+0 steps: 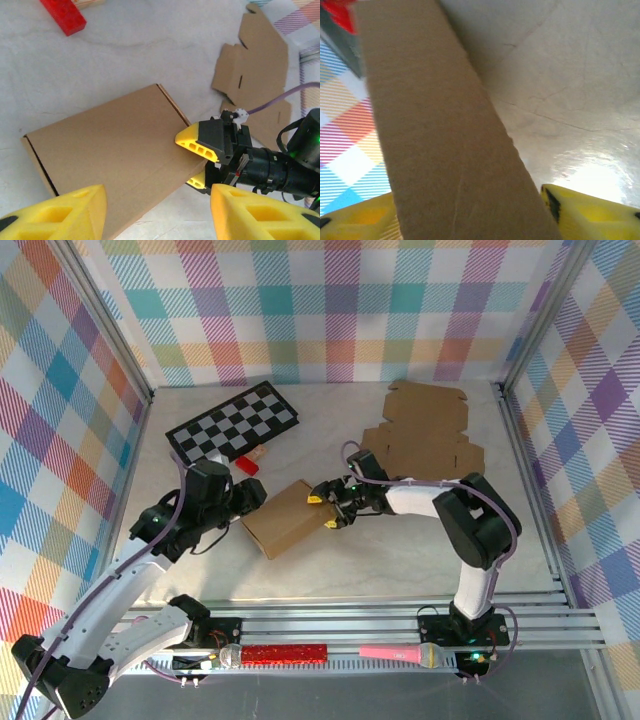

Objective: Fold the paper box

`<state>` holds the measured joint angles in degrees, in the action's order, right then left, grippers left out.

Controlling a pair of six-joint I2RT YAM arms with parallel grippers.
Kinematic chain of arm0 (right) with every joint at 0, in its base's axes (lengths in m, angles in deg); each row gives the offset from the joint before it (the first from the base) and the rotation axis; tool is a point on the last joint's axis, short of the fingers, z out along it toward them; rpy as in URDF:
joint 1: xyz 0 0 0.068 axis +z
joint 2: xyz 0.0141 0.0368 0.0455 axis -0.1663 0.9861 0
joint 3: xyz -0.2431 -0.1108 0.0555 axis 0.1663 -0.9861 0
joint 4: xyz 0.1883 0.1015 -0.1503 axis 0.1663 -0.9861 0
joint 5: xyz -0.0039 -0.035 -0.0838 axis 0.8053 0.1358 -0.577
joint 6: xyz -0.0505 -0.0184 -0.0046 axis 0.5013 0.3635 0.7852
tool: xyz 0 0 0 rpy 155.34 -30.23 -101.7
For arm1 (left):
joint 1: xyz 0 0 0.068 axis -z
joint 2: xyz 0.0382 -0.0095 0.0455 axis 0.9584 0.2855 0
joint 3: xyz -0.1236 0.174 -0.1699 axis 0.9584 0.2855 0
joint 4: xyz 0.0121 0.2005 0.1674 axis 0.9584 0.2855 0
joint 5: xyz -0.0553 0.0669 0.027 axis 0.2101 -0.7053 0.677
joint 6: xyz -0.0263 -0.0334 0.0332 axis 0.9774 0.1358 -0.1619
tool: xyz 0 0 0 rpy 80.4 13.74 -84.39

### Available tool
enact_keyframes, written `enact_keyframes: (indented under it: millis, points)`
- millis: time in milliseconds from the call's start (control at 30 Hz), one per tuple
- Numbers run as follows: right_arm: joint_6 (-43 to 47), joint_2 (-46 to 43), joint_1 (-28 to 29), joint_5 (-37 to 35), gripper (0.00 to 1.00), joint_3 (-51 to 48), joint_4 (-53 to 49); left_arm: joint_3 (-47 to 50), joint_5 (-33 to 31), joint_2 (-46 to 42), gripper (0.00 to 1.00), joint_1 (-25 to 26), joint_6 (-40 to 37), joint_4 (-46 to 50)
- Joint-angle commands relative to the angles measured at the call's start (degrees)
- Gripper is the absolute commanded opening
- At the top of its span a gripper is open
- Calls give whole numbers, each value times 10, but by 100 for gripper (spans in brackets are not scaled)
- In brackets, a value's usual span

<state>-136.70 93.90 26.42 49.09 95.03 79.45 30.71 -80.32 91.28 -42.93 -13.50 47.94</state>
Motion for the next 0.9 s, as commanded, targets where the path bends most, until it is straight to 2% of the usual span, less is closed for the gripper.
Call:
enact_keyframes:
  millis: [0,100,167,333,400,567,733,867]
  points:
    - [89,8,-1,-10,69,51,-185,13,2,-10,56,-7,-23,24]
    - [151,-9,-1,-41,77,87,-341,29,7,-11,56,-8,-25,27]
    - [171,-29,-3,-56,78,91,-402,37,20,-10,56,-8,-22,23]
    - [177,-77,-4,-65,79,72,-443,49,78,1,54,-8,-24,-15]
    - [171,-91,-1,-63,77,61,-419,45,90,5,54,-7,-25,-26]
    - [134,-85,18,-43,70,41,-272,34,92,9,52,-7,-34,-31]
    - [113,-31,26,-42,65,65,-252,27,69,28,51,-8,-40,7]
    - [88,-5,30,-39,59,53,-197,37,72,70,46,-41,-40,17]
